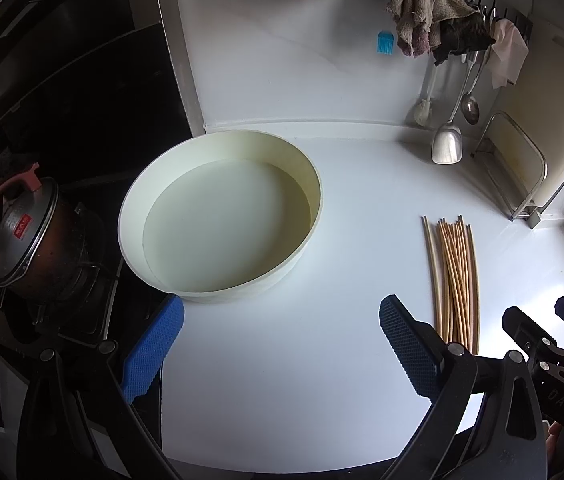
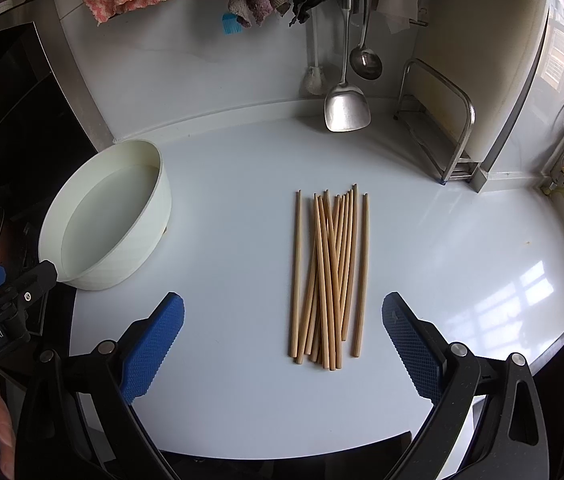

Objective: Organize utensils

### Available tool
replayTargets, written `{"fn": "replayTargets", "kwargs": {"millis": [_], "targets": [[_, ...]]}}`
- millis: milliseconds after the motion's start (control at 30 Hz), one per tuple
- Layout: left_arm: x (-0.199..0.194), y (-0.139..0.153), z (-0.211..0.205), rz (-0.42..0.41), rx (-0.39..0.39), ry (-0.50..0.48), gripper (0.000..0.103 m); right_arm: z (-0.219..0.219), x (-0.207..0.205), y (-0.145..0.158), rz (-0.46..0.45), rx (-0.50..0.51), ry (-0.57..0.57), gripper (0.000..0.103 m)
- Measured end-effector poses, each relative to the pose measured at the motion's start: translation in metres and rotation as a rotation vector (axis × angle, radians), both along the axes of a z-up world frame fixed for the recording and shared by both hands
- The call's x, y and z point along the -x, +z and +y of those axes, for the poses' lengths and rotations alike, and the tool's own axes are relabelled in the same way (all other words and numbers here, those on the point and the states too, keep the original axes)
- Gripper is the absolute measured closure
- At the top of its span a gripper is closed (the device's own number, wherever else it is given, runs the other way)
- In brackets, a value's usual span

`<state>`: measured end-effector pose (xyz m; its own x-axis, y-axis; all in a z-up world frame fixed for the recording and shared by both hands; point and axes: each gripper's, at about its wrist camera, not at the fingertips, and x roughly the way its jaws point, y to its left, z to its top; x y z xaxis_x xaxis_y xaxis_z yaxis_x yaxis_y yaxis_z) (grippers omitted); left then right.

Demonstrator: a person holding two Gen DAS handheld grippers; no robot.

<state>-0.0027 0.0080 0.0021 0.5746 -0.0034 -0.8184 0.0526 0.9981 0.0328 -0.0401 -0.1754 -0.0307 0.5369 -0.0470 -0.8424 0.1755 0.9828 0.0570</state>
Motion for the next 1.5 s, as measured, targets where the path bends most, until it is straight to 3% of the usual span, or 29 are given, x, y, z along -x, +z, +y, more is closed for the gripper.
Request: {"fn": "replayTargets", "kwargs": {"millis": [967,1233,1500], "targets": [[-0.005,-0.006,0.001,0.009,0.002,-0.021,0.006,0.006,-0.004,-0.003,0.001,0.010,-0.019,0.008],[-0.006,-0.020,-0.022,0.004,0.035,-0.143,0.006,-0.008,0.015,-0.010,-0.057,0.008,-0.050,0.008],[-0.022,-0.057,-0.065,0.064,0.083,-0.269,0.006,-0.044,0.028,-0.034,-0.015,0.066,-0.151,0.008]]}}
